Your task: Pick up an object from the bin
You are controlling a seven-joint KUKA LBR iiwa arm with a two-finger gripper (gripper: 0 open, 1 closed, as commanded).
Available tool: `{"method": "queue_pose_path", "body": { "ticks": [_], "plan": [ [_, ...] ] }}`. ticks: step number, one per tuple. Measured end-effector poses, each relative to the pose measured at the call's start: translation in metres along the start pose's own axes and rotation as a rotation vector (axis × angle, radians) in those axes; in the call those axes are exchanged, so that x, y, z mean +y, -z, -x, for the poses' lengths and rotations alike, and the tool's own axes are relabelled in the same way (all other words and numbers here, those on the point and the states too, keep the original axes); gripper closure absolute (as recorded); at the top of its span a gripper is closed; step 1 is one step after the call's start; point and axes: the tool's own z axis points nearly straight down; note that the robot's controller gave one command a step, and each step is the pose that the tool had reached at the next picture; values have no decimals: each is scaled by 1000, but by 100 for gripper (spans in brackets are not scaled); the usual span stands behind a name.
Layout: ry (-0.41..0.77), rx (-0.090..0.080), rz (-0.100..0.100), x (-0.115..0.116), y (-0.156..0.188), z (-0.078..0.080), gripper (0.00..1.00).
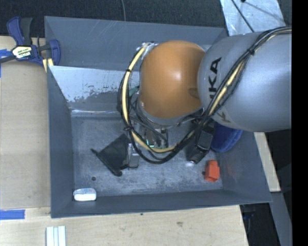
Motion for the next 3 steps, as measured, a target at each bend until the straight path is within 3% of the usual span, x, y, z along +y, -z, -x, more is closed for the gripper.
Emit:
{"method": "queue_pose_path", "body": {
  "ticks": [1, 2, 3],
  "plan": [
    [111, 1, -1, 45, -141, 28, 0],
    [15, -3, -3, -21, -142, 0, 0],
    [18, -8, 1, -18, -141, 2, 100]
  ]
}}
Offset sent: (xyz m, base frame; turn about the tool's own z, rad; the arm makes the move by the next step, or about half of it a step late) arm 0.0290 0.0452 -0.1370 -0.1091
